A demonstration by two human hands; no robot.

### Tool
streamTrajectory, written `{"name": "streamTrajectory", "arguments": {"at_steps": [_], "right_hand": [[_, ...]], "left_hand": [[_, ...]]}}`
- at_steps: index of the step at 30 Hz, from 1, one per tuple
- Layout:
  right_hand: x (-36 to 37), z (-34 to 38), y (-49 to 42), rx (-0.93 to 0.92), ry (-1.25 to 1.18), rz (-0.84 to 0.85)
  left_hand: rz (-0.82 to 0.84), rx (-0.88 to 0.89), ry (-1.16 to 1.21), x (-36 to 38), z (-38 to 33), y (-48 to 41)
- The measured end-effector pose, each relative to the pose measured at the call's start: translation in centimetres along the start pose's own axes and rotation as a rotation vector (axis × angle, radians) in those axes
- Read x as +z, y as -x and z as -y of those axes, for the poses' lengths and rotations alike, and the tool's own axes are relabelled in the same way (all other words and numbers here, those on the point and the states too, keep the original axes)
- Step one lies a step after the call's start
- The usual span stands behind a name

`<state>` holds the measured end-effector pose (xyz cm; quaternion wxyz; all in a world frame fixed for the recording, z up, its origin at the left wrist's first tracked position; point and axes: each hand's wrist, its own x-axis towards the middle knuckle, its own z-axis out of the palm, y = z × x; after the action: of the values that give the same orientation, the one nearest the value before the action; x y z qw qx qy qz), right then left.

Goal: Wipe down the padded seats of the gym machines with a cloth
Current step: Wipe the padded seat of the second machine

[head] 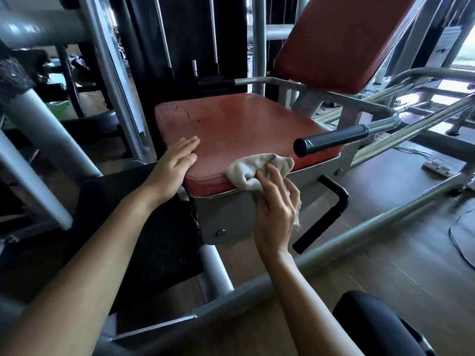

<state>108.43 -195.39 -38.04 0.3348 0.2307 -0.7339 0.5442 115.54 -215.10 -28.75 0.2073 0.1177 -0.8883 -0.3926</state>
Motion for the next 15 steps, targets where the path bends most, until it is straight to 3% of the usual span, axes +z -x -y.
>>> {"name": "streamTrajectory", "arguments": {"at_steps": [3, 7, 12, 15], "right_hand": [[0.2, 1.0, -0.2, 0.040, -0.047, -0.070], [1.0, 2.6, 0.3, 0.085, -0.157, -0.015], [1.6, 2.7, -0.9, 0.060, -0.024, -0.029], [2.5, 3.0, -0.8, -0.049, 0.005, -0.036]], "left_hand": [[-0.039, 0.017, 0.011, 0.2, 0.5, -0.2], [-0.050, 0.049, 0.014, 0.2, 1.3, -0.5], [-0.072, 0.067, 0.023, 0.5, 1.8, -0.7], [-0.108, 0.089, 0.029, 0.6, 1.9, -0.8]]}}
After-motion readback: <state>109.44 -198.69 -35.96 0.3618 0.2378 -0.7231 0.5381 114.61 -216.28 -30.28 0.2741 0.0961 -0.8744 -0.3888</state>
